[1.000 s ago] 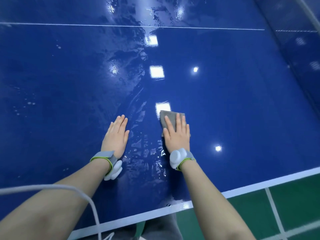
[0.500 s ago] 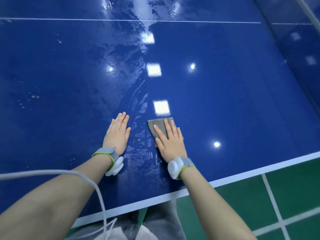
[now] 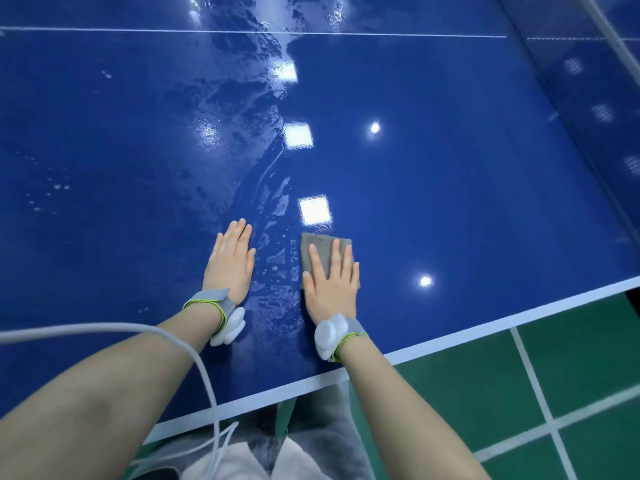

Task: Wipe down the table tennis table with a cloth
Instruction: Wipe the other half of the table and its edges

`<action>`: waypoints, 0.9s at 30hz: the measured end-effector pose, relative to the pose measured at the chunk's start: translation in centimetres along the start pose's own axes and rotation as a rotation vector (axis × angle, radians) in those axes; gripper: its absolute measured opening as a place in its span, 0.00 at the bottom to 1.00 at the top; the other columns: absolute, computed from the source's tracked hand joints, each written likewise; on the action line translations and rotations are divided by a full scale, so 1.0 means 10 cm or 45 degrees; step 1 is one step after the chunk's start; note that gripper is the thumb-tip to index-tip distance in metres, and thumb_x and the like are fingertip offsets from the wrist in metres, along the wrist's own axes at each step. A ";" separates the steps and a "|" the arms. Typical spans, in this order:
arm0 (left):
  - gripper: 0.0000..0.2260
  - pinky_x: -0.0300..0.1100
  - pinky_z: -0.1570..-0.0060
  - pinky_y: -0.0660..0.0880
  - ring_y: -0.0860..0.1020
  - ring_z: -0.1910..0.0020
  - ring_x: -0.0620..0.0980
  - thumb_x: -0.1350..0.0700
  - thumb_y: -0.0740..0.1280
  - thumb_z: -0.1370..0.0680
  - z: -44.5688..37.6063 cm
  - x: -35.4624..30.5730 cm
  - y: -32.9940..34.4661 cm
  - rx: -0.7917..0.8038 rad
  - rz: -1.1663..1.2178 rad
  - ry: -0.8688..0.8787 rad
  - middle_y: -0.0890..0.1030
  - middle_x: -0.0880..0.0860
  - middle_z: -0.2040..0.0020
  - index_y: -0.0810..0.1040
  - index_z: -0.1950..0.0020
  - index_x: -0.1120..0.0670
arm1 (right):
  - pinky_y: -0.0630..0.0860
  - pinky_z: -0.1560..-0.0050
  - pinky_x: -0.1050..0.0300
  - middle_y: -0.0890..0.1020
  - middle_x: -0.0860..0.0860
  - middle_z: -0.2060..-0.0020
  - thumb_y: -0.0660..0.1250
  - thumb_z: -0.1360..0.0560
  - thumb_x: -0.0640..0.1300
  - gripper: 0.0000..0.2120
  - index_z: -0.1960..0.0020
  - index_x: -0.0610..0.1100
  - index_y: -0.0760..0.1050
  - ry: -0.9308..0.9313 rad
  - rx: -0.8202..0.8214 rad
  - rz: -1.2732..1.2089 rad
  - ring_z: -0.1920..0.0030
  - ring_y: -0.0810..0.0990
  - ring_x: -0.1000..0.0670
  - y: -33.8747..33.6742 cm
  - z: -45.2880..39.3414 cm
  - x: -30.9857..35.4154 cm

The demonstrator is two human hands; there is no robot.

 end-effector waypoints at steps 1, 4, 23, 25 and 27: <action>0.20 0.40 0.28 0.42 0.52 0.24 0.51 0.58 0.52 0.18 0.01 -0.01 0.00 0.002 0.003 -0.001 0.57 0.55 0.25 0.58 0.26 0.61 | 0.45 0.29 0.46 0.60 0.42 0.26 0.43 0.23 0.57 0.28 0.25 0.53 0.61 -0.092 -0.024 0.003 0.25 0.55 0.39 0.00 0.07 0.03; 0.20 0.40 0.28 0.41 0.52 0.24 0.51 0.58 0.52 0.18 0.02 -0.02 0.01 0.020 -0.003 -0.006 0.56 0.55 0.24 0.57 0.26 0.61 | 0.53 0.31 0.47 0.68 0.42 0.29 0.46 0.19 0.54 0.21 0.28 0.53 0.62 -0.439 -0.086 0.070 0.28 0.59 0.41 0.04 0.20 -0.12; 0.20 0.41 0.27 0.41 0.50 0.24 0.51 0.59 0.51 0.18 0.34 -0.08 0.03 0.025 -0.006 -0.080 0.55 0.55 0.24 0.56 0.26 0.61 | 0.56 0.31 0.44 0.69 0.42 0.30 0.55 0.25 0.53 0.22 0.32 0.53 0.69 -0.284 -0.135 -0.042 0.28 0.60 0.41 0.12 0.52 0.05; 0.20 0.41 0.27 0.41 0.51 0.24 0.51 0.59 0.51 0.18 0.46 -0.05 0.04 0.030 -0.013 -0.095 0.55 0.55 0.24 0.56 0.26 0.61 | 0.56 0.32 0.47 0.71 0.43 0.32 0.57 0.28 0.52 0.21 0.35 0.53 0.71 -0.373 -0.161 -0.055 0.29 0.61 0.43 0.08 0.52 -0.08; 0.20 0.41 0.27 0.42 0.51 0.24 0.51 0.59 0.51 0.18 0.56 -0.04 0.04 0.034 -0.013 -0.102 0.56 0.55 0.24 0.57 0.26 0.61 | 0.58 0.35 0.48 0.73 0.43 0.34 0.56 0.30 0.52 0.22 0.40 0.51 0.75 -0.258 -0.173 -0.049 0.30 0.62 0.42 0.01 0.50 -0.32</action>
Point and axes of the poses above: each hand's wrist, its own z-axis away from the middle knuckle, its own y-axis out of the palm, x = y × z, the point moved 5 cm from there along -z, towards the middle knuckle
